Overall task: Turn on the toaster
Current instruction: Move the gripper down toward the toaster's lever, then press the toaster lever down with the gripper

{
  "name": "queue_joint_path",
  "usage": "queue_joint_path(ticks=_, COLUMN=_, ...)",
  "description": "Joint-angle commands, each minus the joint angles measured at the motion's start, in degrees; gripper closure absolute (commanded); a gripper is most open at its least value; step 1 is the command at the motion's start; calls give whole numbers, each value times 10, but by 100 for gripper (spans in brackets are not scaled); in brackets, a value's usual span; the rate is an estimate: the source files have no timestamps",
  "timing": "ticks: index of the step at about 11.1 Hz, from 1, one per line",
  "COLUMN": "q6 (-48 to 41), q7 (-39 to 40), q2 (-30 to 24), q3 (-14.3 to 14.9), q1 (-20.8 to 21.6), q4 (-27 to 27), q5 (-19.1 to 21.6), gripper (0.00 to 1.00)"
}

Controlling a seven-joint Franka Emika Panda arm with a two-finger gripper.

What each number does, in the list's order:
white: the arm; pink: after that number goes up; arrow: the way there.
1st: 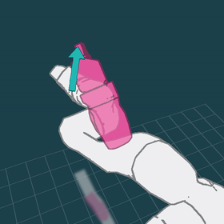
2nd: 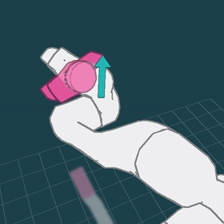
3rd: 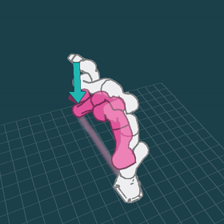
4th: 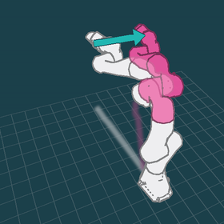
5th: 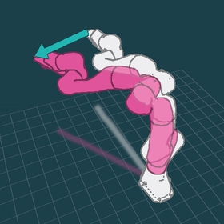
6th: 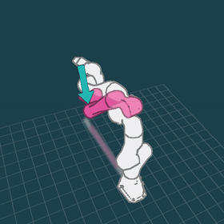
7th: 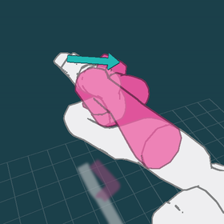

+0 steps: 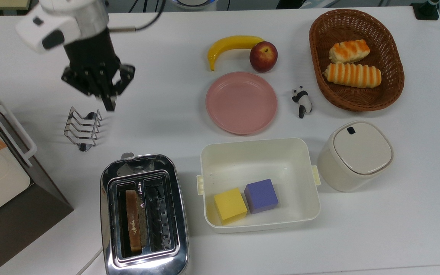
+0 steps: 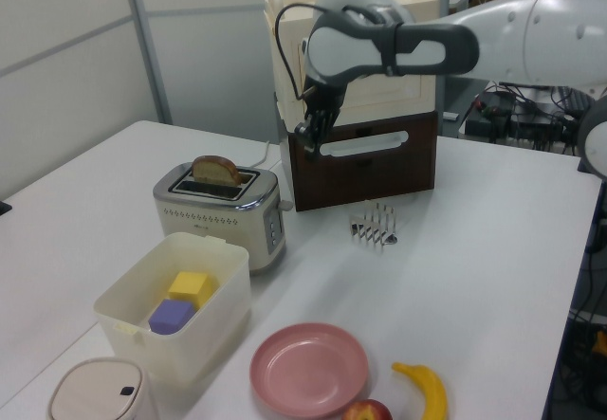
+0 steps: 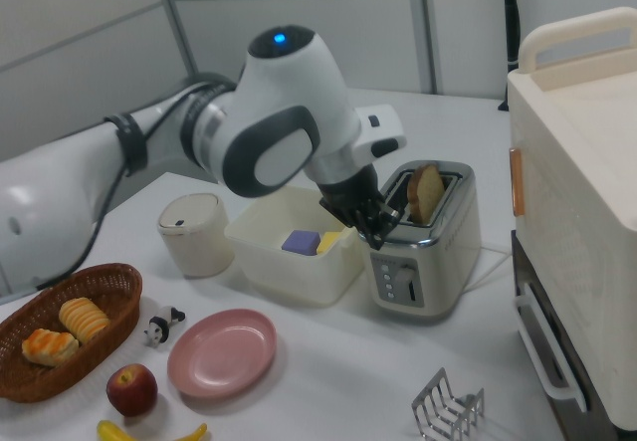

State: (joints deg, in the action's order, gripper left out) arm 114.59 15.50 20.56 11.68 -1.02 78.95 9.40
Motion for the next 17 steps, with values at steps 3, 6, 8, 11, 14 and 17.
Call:
queue_joint_path(ticks=3, q6=88, q7=11, q2=42, q3=1, q1=7, q4=7, q5=30, gripper=100)
queue_joint_path(ticks=6, q6=91, q7=22, q2=67, q3=-10, q1=7, q4=7, q5=29, gripper=100)
queue_joint_path(ticks=8, q6=100, q7=24, q2=81, q3=-18, q1=6, q4=6, q5=28, gripper=100)
queue_joint_path(ticks=11, q6=149, q7=23, q2=95, q3=-26, q1=5, q4=9, q5=30, gripper=100)
queue_joint_path(ticks=14, q6=161, q7=23, q2=106, q3=-27, q1=5, q4=9, q5=29, gripper=100)
queue_joint_path(ticks=17, q6=161, q7=25, q2=115, q3=-26, q1=5, q4=9, q5=25, gripper=100)
